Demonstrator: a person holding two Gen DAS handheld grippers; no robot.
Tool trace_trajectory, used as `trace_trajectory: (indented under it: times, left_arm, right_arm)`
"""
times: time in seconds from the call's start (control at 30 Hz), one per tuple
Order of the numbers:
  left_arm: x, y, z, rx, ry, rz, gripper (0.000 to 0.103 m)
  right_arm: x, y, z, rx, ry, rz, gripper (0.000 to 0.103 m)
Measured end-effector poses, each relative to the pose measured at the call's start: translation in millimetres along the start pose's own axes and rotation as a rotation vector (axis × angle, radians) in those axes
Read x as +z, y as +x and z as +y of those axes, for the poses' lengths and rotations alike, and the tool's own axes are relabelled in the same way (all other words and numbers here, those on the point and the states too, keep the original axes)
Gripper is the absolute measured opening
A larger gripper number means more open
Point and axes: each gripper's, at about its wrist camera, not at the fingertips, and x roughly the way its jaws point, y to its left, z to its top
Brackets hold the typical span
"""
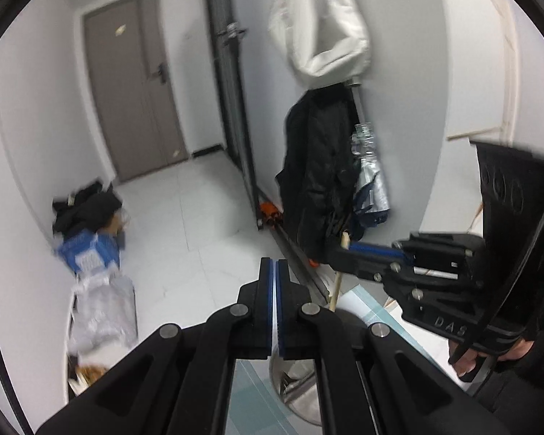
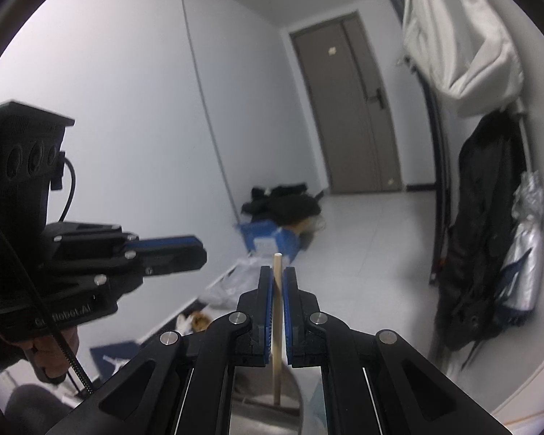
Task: Organize utensils
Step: 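Open both tools to drop the fork and chopstick into the white holder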
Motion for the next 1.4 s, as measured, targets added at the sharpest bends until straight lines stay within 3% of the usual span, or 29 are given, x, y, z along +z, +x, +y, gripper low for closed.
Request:
trace_trajectory:
  times: [0.17,0.3,0.33,0.73,1.03,1.23,1.4]
  left_arm:
    - [-12.8,-5.5,17.6,0.07,-0.154,0.037,0.003]
    - [-16.4,-15.8,13.1,0.122,-0.197,0.02,0.033]
    - [-17.4,-22.1,10.9,0.131,-0.209,0.005,0.039]
    - [-26.7,-76.6,-3.1,0.194,-0.324,-0.077,0.067]
    - [-51.2,-103.2,-13.1,0.196,-0.412,-0.092,0.074]
    - [-69.8,-121.1,-20.7,0.216,-0.438,-0.137,0.085]
    - [-91.1,-123.1,-19.0,0.244,-0.493,-0.131,0.086]
  right_arm:
    - [-15.4,9.7,2.9,0.019,0.003,0.094,0.012]
    - [-19.8,-5.7,10.9,0.009,-0.002,0.079,0.039]
    - [-20.2,-10.1,12.0,0.008,0.004,0.07,0.041]
    - [-23.5,-89.8,37.1,-0.096,0.063,-0.035,0.05]
    - [-40.5,-132.0,69.3,-0.121,0.055,-0.05,0.065]
    - [-52.4,-144.6,86.8,-0.134,0.034,-0.044,0.07]
    - [-66.0,-150.3,95.9,-0.142,0.034,-0.029,0.078]
